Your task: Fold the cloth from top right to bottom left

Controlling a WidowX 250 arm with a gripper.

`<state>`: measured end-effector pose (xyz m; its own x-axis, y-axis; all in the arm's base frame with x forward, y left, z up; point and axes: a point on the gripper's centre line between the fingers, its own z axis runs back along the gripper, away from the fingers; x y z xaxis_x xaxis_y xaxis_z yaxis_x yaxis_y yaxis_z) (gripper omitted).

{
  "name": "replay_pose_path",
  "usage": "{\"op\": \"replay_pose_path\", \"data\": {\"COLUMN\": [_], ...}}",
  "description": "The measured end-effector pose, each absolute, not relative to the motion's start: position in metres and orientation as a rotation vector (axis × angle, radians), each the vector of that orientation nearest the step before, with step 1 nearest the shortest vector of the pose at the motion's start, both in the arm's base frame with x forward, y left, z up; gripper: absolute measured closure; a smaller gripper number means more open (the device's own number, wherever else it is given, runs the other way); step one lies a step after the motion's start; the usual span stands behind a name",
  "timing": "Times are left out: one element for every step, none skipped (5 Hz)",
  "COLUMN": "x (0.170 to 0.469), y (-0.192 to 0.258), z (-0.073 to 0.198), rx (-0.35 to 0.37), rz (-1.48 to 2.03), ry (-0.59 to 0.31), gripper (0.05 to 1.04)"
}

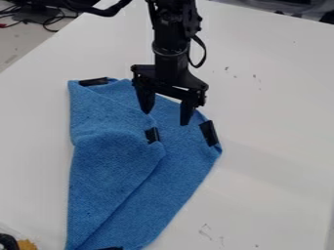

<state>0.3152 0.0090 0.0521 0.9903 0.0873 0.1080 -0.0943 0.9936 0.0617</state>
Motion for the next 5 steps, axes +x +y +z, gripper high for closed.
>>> {"op": "replay_pose_path", "data": {"x": [0.314, 0.330, 0.346, 0.354, 0.356], "y": [0.009, -0.003, -0.018, -0.031, -0.046], "z": [0.044, 0.038, 0.041, 0.038, 0.029], "rx": [0.067, 0.059, 0.053, 0.039, -0.003], "rz": [0.090, 0.040, -0.020, -0.061, -0.058], "ry": [-0.079, -0.083, -0.108, -0.101, -0.097], "gripper": [0.083, 0.083, 0.083, 0.083, 0.083]}}
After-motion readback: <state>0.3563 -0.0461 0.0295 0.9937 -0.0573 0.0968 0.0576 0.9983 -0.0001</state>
